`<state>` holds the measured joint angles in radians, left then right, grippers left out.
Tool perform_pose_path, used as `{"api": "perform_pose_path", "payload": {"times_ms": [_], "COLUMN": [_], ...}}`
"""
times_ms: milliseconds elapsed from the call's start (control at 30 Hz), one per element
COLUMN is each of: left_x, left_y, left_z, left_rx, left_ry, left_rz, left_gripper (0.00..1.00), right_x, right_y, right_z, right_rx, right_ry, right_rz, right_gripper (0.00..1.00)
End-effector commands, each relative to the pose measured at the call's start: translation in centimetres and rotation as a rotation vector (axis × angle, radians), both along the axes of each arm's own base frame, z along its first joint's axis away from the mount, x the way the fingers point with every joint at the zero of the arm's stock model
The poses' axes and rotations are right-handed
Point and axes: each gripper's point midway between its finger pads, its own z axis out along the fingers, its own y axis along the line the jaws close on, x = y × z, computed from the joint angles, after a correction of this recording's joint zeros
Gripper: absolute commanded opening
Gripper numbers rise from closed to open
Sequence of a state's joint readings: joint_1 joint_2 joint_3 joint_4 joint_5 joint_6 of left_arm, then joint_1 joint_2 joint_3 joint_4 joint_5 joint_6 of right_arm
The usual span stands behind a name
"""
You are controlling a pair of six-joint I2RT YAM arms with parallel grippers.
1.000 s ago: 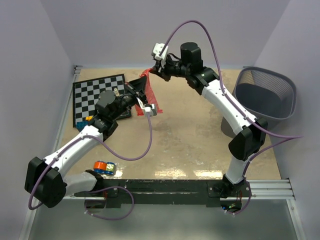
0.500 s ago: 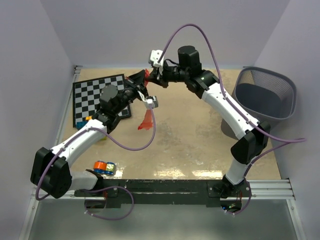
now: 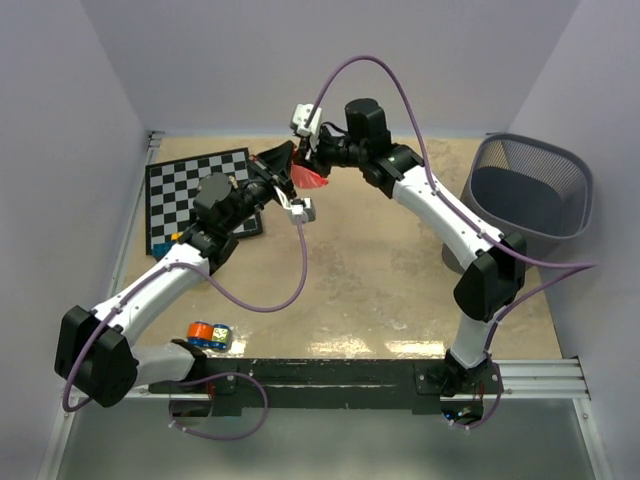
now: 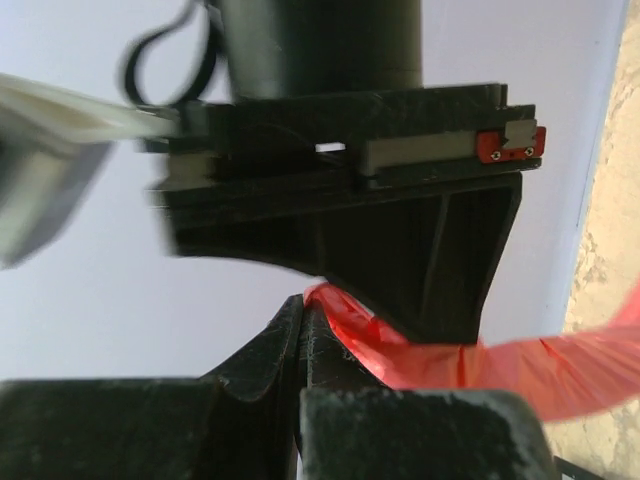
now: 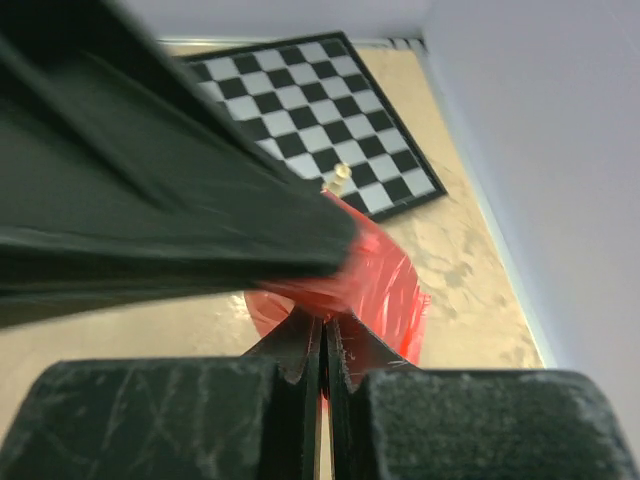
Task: Put the trash bags into the trash bin
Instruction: Unfold the trash bag at the center of the board.
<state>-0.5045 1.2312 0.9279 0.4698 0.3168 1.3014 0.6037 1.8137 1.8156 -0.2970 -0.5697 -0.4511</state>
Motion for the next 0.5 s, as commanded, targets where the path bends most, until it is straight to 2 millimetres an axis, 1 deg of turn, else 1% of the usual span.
{"api": "perform_pose_path", "payload": {"times_ms": [0,33,67,133,167,200,233,267,333,400,467], "left_x": [1.8,2.0,1.9,1.3,0.6,0.0,-0.5,-0.9,-1.6,-1.9,-1.8], "left_y": [0.9,1.0,1.0,1.0,0.8,0.5,0.3,0.0,-0.4,-0.6,-0.7], "left_z": [0.7,-0.3,-1.4,-3.0,-3.5,-3.8,-3.5,-3.3,-2.2,-0.7,0.7], "left_rx": [-0.037,-0.024,-0.010,0.012,0.023,0.029,0.028,0.028,0.024,0.011,-0.008], "left_ry": [-0.011,0.013,0.035,0.066,0.074,0.075,0.069,0.064,0.050,0.016,-0.019], "left_rz": [0.065,0.070,0.068,0.052,0.027,0.007,-0.010,-0.023,-0.057,-0.070,-0.067], "left_gripper": [0.00,0.00,0.00,0.00,0.00,0.00,0.00,0.00,0.00,0.00,0.00], "right_x": [-4.2,-4.4,-4.1,-3.3,-2.6,-1.8,-0.5,0.3,1.4,1.8,1.4], "right_y": [0.4,0.2,-0.1,-0.5,-0.6,-0.5,-0.6,-0.6,-0.4,-0.2,0.0], "right_z": [6.1,7.3,8.5,10.1,10.5,10.1,9.1,8.3,5.7,3.6,2.6], "right_rx": [0.113,0.135,0.153,0.178,0.179,0.166,0.145,0.126,0.079,0.049,0.037], "right_ry": [-0.062,-0.072,-0.093,-0.127,-0.144,-0.158,-0.156,-0.157,-0.138,-0.107,-0.083], "right_rz": [0.129,0.125,0.107,0.070,0.044,0.021,-0.020,-0.047,-0.071,-0.068,-0.056], "right_gripper": [0.00,0.00,0.00,0.00,0.00,0.00,0.00,0.00,0.00,0.00,0.00]}}
